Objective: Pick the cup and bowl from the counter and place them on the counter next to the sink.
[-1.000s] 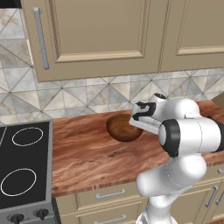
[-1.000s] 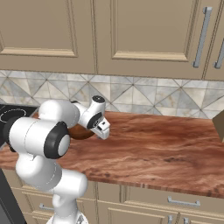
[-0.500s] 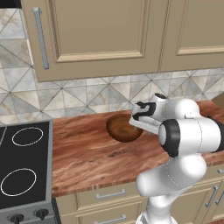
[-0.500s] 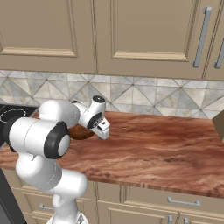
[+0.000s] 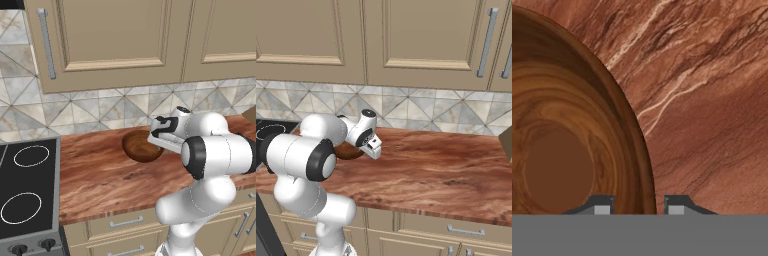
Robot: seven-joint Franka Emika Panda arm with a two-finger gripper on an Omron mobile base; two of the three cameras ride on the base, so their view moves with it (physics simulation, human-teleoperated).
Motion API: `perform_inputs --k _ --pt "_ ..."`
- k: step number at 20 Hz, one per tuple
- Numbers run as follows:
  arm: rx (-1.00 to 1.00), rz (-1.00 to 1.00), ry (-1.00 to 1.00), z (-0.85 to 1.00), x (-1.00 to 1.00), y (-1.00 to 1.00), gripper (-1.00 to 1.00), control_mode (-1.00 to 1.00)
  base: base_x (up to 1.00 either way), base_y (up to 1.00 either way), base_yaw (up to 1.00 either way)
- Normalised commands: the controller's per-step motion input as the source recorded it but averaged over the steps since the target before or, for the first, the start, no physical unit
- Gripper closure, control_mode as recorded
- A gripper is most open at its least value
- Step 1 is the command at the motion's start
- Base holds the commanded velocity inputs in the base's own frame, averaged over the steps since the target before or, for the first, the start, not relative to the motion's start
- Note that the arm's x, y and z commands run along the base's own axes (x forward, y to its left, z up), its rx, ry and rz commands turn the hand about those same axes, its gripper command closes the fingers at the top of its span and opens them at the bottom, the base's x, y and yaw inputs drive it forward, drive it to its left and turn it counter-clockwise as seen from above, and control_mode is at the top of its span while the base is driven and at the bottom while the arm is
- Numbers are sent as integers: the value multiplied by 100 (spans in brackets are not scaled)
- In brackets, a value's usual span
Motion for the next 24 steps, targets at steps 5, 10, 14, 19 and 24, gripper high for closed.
perform_inputs --k 5,10,14,19,24 --pt "0 0 -1 0 -1 8 100 -100 0 0 0" --pt "1 0 -5 7 -28 -5 100 -100 0 0 0" --pt "4 0 -18 27 -78 -18 100 -100 0 0 0" --pt "3 1 -17 51 -77 -13 100 -100 0 0 0" --pt "0 0 -3 38 -94 -24 100 -100 0 0 0"
